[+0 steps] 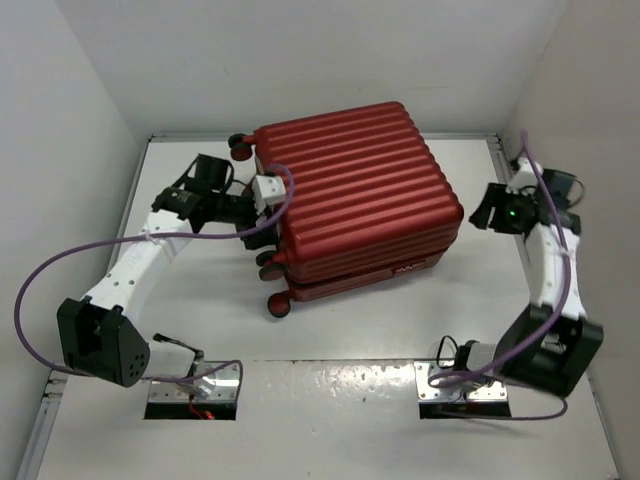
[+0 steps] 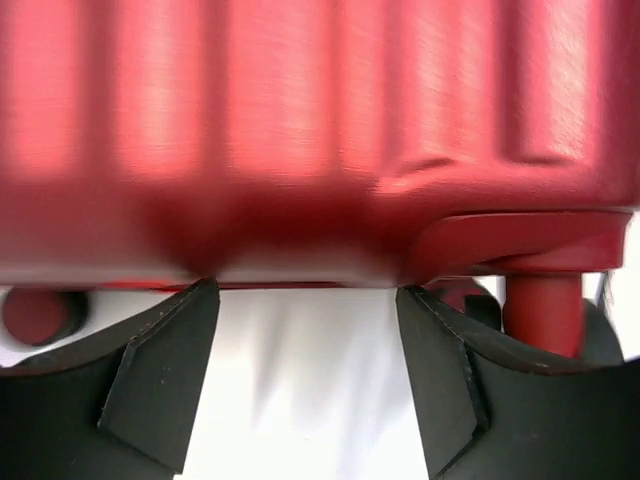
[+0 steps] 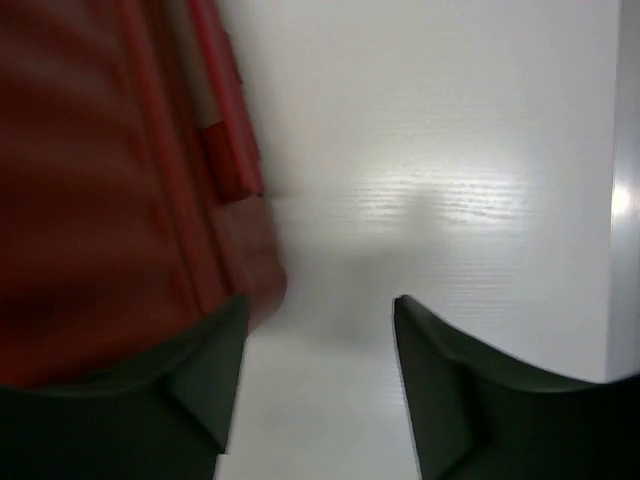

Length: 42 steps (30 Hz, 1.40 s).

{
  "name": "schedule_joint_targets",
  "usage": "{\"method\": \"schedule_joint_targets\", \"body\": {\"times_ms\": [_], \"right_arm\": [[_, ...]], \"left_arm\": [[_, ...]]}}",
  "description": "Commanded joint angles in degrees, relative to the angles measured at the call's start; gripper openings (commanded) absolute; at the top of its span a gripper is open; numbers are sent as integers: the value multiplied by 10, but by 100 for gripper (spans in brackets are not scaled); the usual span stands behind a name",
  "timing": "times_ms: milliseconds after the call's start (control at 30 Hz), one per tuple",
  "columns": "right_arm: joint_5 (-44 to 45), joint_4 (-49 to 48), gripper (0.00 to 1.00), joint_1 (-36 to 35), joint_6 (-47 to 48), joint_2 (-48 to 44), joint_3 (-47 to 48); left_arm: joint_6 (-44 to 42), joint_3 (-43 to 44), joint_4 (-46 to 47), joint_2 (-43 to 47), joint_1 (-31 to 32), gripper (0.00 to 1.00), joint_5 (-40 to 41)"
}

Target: Pack the luggage

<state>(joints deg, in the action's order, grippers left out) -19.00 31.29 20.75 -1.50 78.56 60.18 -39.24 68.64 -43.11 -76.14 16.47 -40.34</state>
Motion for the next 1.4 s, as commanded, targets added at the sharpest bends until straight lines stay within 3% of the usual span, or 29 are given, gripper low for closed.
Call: {"method": "schedule_joint_targets", "body": {"times_ms": [0,33,100,167,233,300,433,633,800,900,1033,1200,1367], "right_arm": [[-171,-10,55,65,52,-117,-23],[-229,9,51,67,68,-152,-32],[-321,52,41,59,161,-184,-27],[-342,151,34,34,238,-205,-10],[-355,227,29,-1,284,-208,-12],[-337,257,26,-57,310,-202,-35],[-296,277,17,-123,351,-182,-70],[-254,286,16,-166,462,-161,-126],[-193,178,16,-248,471,-177,-183],[-141,143,16,-306,476,-170,-202],[-75,85,16,-340,391,-131,-215],[44,-45,16,-325,238,-93,-214],[103,-105,16,-289,93,-40,-180]], "left_arm": [[130,68,204,27,-34,77,-49],[224,68,285,34,-70,77,-26],[312,68,357,48,-106,77,63],[403,76,430,48,-138,69,151],[433,92,450,18,-138,61,224],[450,143,450,-51,-138,61,270],[480,269,415,-203,-145,61,304],[516,523,352,-417,-157,61,294],[494,652,341,-533,-152,63,279],[482,652,334,-560,-146,60,259],[432,581,289,-542,-146,50,239],[372,474,255,-489,-152,37,101],[299,376,215,-430,-158,29,-4]]}}
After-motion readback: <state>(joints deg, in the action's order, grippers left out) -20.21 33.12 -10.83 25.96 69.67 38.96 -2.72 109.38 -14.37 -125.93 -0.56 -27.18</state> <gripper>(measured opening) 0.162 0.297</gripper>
